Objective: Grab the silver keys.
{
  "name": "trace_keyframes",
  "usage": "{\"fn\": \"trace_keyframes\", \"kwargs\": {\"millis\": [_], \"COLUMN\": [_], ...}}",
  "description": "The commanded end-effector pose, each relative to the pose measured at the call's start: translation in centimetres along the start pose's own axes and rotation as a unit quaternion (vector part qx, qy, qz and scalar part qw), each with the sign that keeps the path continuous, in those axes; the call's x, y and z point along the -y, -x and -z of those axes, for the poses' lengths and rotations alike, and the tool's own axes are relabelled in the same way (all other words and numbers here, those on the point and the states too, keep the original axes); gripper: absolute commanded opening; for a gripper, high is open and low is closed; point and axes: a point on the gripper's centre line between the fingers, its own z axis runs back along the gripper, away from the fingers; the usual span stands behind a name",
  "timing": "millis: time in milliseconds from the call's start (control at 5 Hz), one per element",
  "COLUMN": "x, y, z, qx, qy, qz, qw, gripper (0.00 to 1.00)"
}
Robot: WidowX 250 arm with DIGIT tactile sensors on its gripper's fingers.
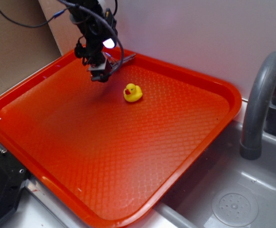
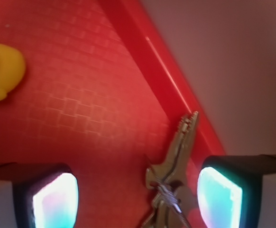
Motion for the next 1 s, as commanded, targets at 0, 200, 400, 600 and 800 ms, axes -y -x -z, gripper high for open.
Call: {"fn": "trace_keyframes", "kwargs": {"millis": [0, 200, 400, 600, 800], "x": [-2.9, -4.1, -4.6, -4.8, -4.6], "y": [-0.1, -0.3, -0.3, 0.1, 0.4], "z": [0.6, 1.4, 3.0, 2.0, 1.5], "qx": [-0.024, -0.031, -0.073, -0.055, -0.048], "qy": [-0.042, -0.044, -0.050, -0.041, -0.034], "qz": [-0.025, -0.031, -0.055, -0.059, -0.058], "qw": [0.998, 0.998, 0.995, 0.996, 0.997], "gripper": [1.00, 1.00, 0.00, 0.00, 0.00]}}
